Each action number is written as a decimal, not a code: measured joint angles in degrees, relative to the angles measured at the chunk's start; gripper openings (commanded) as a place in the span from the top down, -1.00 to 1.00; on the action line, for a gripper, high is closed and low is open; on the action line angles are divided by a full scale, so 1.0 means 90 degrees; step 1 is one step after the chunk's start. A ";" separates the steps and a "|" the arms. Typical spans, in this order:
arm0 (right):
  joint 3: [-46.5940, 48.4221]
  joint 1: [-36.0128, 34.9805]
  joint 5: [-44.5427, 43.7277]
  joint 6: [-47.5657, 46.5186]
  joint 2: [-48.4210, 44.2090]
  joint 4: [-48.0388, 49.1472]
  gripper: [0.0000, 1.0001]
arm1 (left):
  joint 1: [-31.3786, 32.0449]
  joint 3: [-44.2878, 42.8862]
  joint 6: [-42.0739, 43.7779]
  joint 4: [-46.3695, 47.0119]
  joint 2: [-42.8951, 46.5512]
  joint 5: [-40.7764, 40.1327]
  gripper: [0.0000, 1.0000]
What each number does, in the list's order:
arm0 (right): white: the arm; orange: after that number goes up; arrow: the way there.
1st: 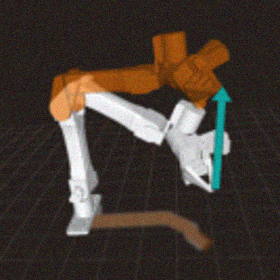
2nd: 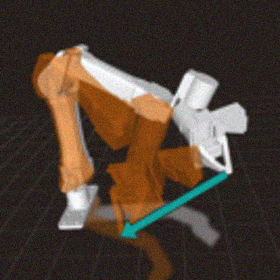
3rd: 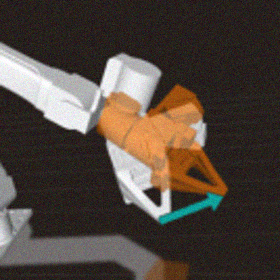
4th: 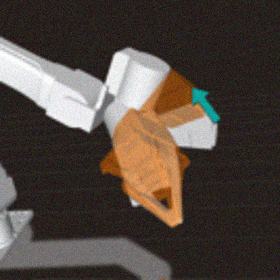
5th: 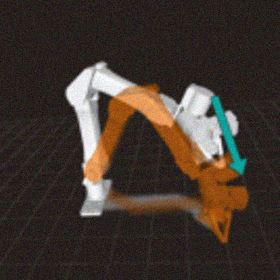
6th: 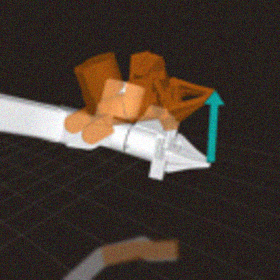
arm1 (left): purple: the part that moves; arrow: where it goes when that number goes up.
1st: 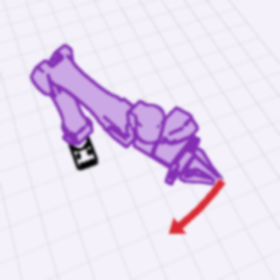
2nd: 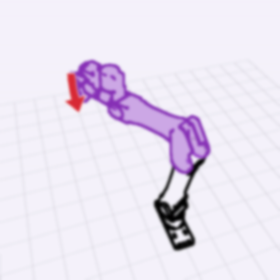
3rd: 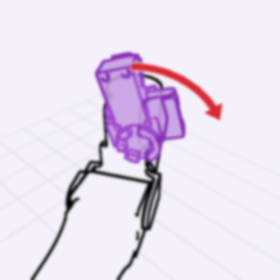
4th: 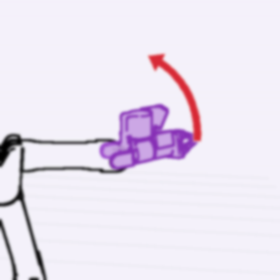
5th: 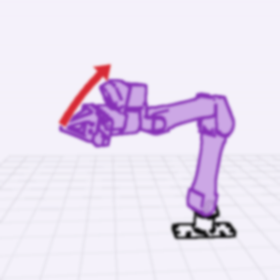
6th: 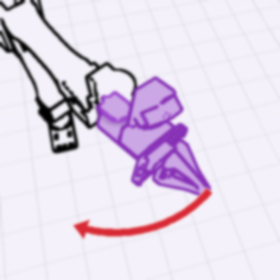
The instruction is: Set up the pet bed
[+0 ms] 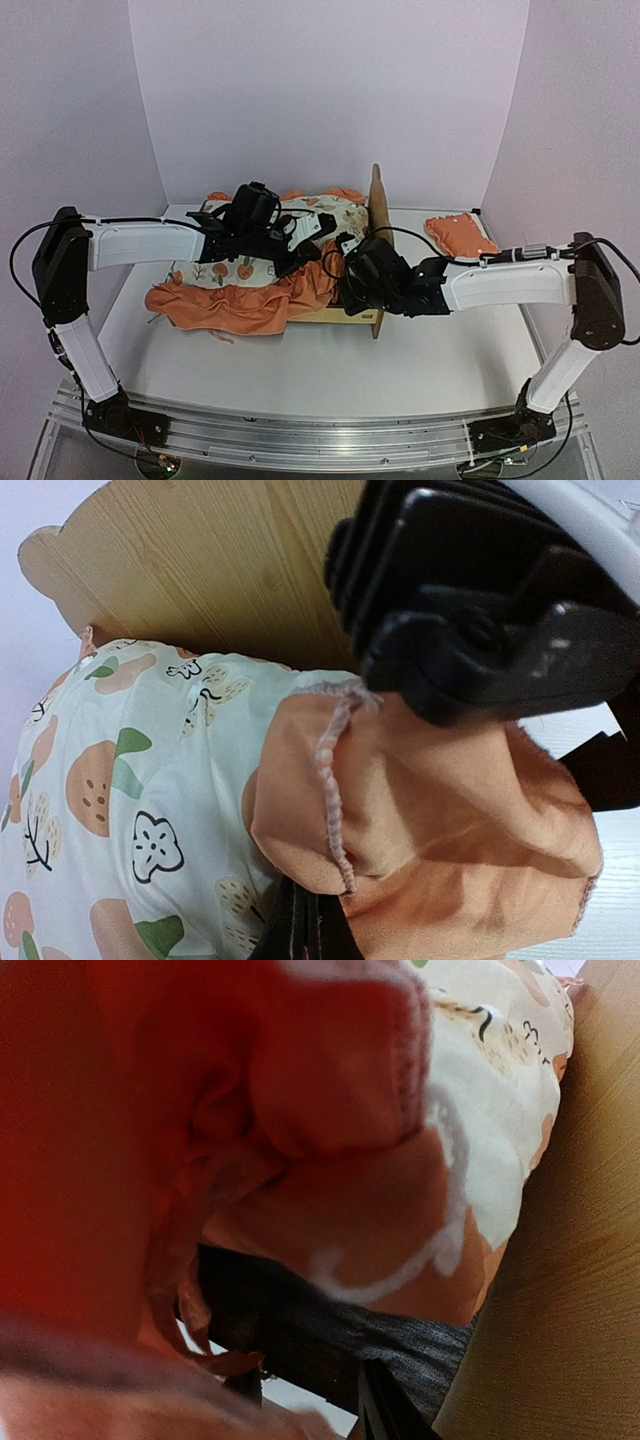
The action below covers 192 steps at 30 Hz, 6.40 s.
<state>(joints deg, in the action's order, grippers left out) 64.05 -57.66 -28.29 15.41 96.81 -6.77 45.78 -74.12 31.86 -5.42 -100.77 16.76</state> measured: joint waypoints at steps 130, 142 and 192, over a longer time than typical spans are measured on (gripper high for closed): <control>-0.1598 0.0361 0.3554 0.1479 -0.1478 -0.1483 0.28 | 0.0578 -0.0668 0.0746 -0.2755 -0.1172 0.0008 1.00; -0.2571 0.0289 0.3175 0.1287 -0.2341 -0.0075 0.10 | 0.0636 -0.2888 0.0116 -0.5096 -0.1732 0.0259 1.00; -0.3368 -0.0137 -0.1542 0.0179 0.1722 0.8993 1.00 | 0.0509 -0.4181 -0.1339 -0.6031 -0.1743 0.1149 1.00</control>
<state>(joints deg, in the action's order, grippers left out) 33.74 -58.90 -42.17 17.03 112.31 74.16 50.36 -111.74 19.80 -59.70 -116.46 27.10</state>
